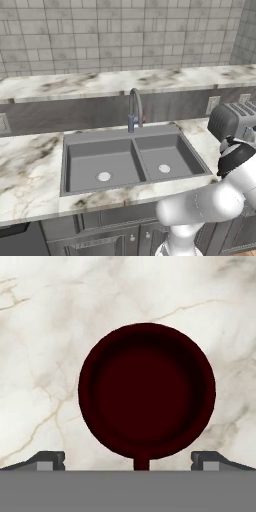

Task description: Pick the mug and place it in the sink. Pick the bowl and place it in the open cabinet and then close the cabinet.

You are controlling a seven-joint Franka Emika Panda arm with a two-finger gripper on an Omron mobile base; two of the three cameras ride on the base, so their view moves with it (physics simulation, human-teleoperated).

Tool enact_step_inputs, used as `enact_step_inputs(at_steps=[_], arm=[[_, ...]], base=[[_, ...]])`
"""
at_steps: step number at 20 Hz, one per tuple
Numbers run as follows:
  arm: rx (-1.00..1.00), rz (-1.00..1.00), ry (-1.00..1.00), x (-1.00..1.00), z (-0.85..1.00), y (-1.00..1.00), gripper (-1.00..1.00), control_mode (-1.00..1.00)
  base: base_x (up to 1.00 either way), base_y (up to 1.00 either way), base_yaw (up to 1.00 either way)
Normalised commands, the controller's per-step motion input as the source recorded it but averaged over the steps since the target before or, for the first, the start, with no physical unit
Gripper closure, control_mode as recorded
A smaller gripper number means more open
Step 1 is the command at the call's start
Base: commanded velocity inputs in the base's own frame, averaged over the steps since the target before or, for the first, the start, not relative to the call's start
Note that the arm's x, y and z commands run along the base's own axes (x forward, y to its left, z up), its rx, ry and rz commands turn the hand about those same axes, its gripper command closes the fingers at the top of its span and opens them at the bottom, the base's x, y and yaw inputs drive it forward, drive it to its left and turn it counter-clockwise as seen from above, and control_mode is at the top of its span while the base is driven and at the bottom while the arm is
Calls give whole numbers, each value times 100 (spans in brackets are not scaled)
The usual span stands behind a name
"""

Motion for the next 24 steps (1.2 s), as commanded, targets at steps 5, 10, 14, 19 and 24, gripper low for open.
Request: enact_step_inputs(at_steps=[5, 10, 14, 19, 24], arm=[[0, 0, -1, 3, -2, -18, -100, -100], [0, 0, 0, 6, -5, -7, -100, -100], [0, 0, 0, 0, -7, -4, -100, -100], [0, 0, 0, 0, -7, 0, -100, -100], [0, 0, 0, 0, -10, -1, -100, -100]], base=[[0, 0, 0], [0, 0, 0], [0, 0, 0], [0, 0, 0], [0, 0, 0]])
